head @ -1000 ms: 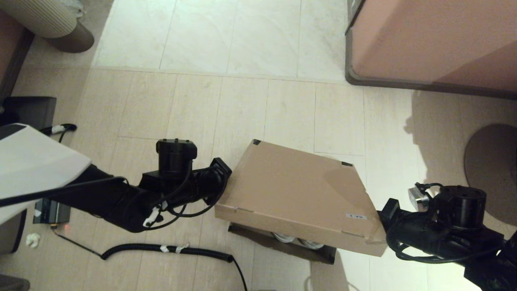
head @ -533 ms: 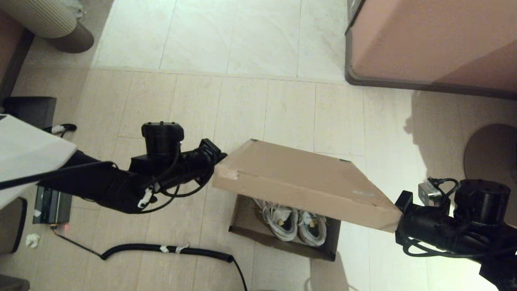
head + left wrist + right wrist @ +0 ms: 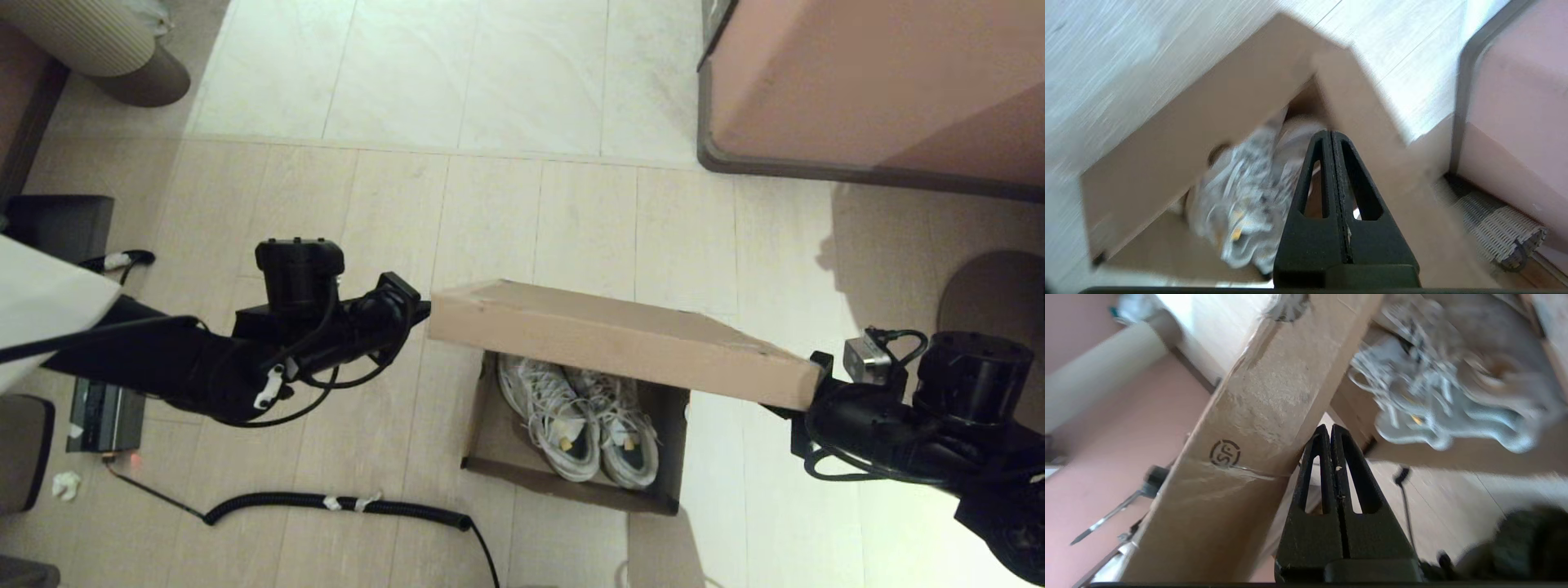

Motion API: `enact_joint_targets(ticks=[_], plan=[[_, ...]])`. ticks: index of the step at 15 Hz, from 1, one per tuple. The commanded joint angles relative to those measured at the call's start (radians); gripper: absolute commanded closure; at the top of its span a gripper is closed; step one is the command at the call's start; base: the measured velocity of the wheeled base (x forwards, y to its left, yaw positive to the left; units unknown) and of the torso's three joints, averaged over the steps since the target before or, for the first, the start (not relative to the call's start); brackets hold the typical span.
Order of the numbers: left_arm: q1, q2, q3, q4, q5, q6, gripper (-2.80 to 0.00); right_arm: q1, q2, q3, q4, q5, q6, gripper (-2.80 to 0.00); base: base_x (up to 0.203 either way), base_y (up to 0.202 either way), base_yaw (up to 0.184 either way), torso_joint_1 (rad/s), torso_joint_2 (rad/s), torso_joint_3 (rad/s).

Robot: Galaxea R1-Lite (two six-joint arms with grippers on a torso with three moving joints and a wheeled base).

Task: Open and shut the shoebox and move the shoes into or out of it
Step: Open the shoe box

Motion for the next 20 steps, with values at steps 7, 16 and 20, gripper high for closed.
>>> enact_joint_targets(ticks=[7, 16, 20], plan=[[-0.135, -0.085, 0.030, 0.008, -0.001, -0.056, 0.00, -0.068, 0.038, -0.229, -0.007, -0.001, 0.056, 0.00, 0.000, 0.000, 0.000, 0.000, 0.00, 0.000], [-0.133, 0.024, -0.009, -0.001, 0.068, 0.172, 0.00, -0.097, 0.315, -0.484, 0.043, -0.037, -0.310, 0.00, 0.000, 0.000, 0.000, 0.000, 0.00, 0.000], [-0.116, 0.104, 0.158, -0.007, 0.236, 0.643, 0.00, -0.061, 0.309, -0.459, 0.312, -0.497, -0.861, 0.00, 0.000, 0.000, 0.000, 0.000, 0.00, 0.000]])
